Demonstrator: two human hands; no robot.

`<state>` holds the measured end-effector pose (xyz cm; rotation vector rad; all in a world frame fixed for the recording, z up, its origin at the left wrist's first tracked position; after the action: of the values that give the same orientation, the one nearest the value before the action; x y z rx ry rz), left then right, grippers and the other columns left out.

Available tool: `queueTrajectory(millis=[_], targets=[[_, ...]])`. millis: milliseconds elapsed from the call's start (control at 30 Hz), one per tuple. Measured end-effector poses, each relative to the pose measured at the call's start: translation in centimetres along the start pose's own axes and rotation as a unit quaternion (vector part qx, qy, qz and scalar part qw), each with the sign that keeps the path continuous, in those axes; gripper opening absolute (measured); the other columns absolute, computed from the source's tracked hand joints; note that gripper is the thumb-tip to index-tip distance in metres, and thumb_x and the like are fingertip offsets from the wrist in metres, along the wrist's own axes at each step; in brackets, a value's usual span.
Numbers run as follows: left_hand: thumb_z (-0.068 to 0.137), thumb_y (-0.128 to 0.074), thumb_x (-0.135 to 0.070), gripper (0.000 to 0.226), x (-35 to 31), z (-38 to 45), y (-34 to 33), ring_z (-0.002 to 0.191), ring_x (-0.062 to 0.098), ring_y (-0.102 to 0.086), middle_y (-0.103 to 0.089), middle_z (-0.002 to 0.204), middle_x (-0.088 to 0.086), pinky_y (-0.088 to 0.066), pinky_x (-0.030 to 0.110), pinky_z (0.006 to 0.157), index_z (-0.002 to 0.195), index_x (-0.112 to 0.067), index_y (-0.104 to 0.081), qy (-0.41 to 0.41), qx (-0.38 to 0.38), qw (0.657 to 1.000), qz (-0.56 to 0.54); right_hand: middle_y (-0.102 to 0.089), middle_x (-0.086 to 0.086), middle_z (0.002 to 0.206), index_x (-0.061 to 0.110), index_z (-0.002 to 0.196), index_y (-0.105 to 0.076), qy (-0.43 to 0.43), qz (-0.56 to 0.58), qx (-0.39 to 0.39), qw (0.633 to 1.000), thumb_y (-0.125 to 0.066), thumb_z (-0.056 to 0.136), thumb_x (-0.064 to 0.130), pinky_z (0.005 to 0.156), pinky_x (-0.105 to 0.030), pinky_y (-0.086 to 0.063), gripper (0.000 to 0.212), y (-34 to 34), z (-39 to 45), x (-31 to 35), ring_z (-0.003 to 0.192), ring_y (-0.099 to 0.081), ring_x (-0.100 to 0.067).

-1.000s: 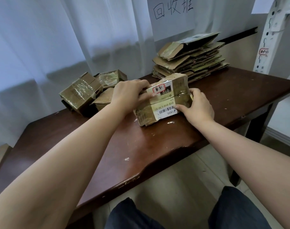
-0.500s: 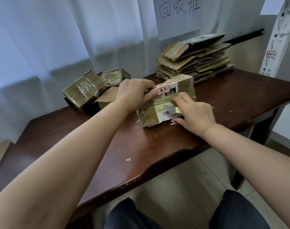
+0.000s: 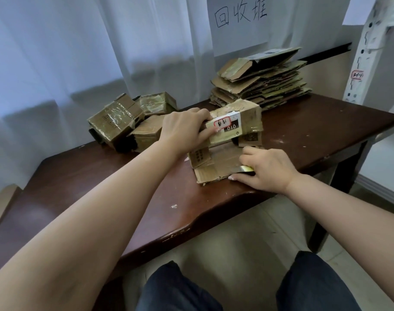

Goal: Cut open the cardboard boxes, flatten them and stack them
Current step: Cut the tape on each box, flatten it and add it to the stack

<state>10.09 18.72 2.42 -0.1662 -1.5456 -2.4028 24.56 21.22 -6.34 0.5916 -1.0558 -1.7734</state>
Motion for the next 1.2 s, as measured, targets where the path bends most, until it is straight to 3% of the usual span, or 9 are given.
queueTrajectory(millis=[100,233,333,533,600,667,800,933,1200], targets=[[0.070,-0.057,-0.078,0.081,-1.3,-0.5,-0.6,0.096,0.022,-0.061,-0.058,0.114,-0.002,-0.039,0.033,0.063,0.126,-0.021,-0.046,-0.003,0.017,0.999,0.048,-0.058,0.005,0.081,0.016,0.079,-0.069,-0.020,0.029,-0.014,0.999,-0.065,0.085,0.047,0.050,-0.023,-0.032,0.032,0.0,-0.5,-0.3,0.063,-0.060,-0.024],[0.070,-0.075,-0.055,0.088,-2.6,-1.4,-1.8,0.122,0.029,-0.044,-0.053,0.127,0.005,-0.043,0.040,0.095,0.136,-0.017,-0.033,-0.002,0.020,0.996,0.085,-0.060,0.003,0.090,0.015,0.086,-0.068,-0.065,0.055,-0.007,0.996,-0.059,0.090,0.043,0.059,-0.027,-0.039,0.030,-0.2,-0.4,-0.7,0.079,-0.062,-0.027],[0.078,-0.067,-0.042,0.075,-2.4,-1.3,-1.4,0.114,0.028,-0.044,-0.056,0.124,0.005,-0.044,0.037,0.091,0.139,-0.016,-0.033,-0.012,0.010,0.998,0.067,-0.062,0.002,0.100,0.017,0.095,-0.066,-0.111,0.074,-0.069,0.989,-0.065,0.088,0.035,0.061,-0.028,-0.039,0.019,1.3,-0.3,-2.0,0.082,-0.064,-0.029],[0.073,-0.038,-0.063,0.086,-1.3,-0.6,-0.2,0.103,0.028,-0.051,-0.059,0.132,0.002,-0.033,0.029,0.078,0.150,-0.026,-0.030,-0.056,0.080,0.995,-0.003,-0.042,-0.008,0.126,0.020,0.131,-0.040,-0.241,0.034,-0.121,0.962,-0.075,0.078,0.042,0.059,-0.032,-0.040,0.067,4.1,0.9,-3.9,0.084,-0.062,-0.032],[0.068,-0.026,-0.066,0.089,-1.0,-0.1,0.1,0.103,0.030,-0.055,-0.063,0.126,0.003,-0.035,0.031,0.076,0.151,-0.033,-0.027,-0.069,0.111,0.991,-0.015,-0.039,-0.009,0.129,0.019,0.133,-0.038,-0.256,0.035,-0.133,0.957,-0.075,0.078,0.042,0.060,-0.031,-0.038,0.071,4.6,1.4,-3.5,0.087,-0.061,-0.033],[0.073,-0.033,-0.070,0.082,-0.4,0.2,0.4,0.100,0.026,-0.060,-0.067,0.111,0.000,-0.039,0.030,0.074,0.147,-0.037,-0.034,-0.062,0.125,0.987,-0.082,-0.040,-0.009,0.129,0.017,0.132,-0.039,-0.272,0.073,-0.176,0.943,-0.074,0.079,0.042,0.062,-0.032,-0.037,0.068,5.3,1.7,-3.4,0.089,-0.060,-0.032],[0.078,-0.065,-0.062,0.052,2.3,-0.2,1.3,0.086,0.007,-0.062,-0.065,0.098,-0.003,-0.052,0.025,0.080,0.109,-0.021,-0.060,0.015,0.050,0.930,-0.363,-0.043,-0.006,0.127,0.016,0.131,-0.039,-0.338,0.181,-0.268,0.884,-0.075,0.077,0.043,0.067,-0.030,-0.036,0.071,6.4,1.6,-5.0,0.097,-0.058,-0.026],[0.084,-0.067,-0.050,0.032,3.6,-0.5,1.6,0.062,0.004,-0.051,-0.060,0.069,-0.003,-0.042,0.020,0.061,0.077,-0.019,-0.064,0.076,-0.015,0.904,-0.421,-0.039,-0.004,0.136,0.023,0.139,-0.033,-0.346,0.181,-0.214,0.895,-0.075,0.071,0.055,0.074,-0.034,-0.041,0.086,4.9,1.9,-5.3,0.106,-0.057,-0.028],[0.079,-0.074,-0.045,0.044,4.7,0.3,1.7,0.077,0.008,-0.054,-0.058,0.085,-0.003,-0.040,0.021,0.063,0.103,-0.023,-0.045,0.137,-0.121,0.900,-0.395,-0.042,-0.007,0.135,0.020,0.138,-0.028,-0.394,0.123,-0.145,0.899,-0.073,0.072,0.059,0.067,-0.034,-0.037,0.089,2.3,3.1,-4.9,0.100,-0.061,-0.035]])
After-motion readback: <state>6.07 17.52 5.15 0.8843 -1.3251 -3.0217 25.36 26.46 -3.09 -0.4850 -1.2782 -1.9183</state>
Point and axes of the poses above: each hand's wrist, its own z-axis towards the middle knuckle, its own y-axis out of the back of the hand, x = y × z, the point moved 8 cm from there along z, towards the middle knuckle
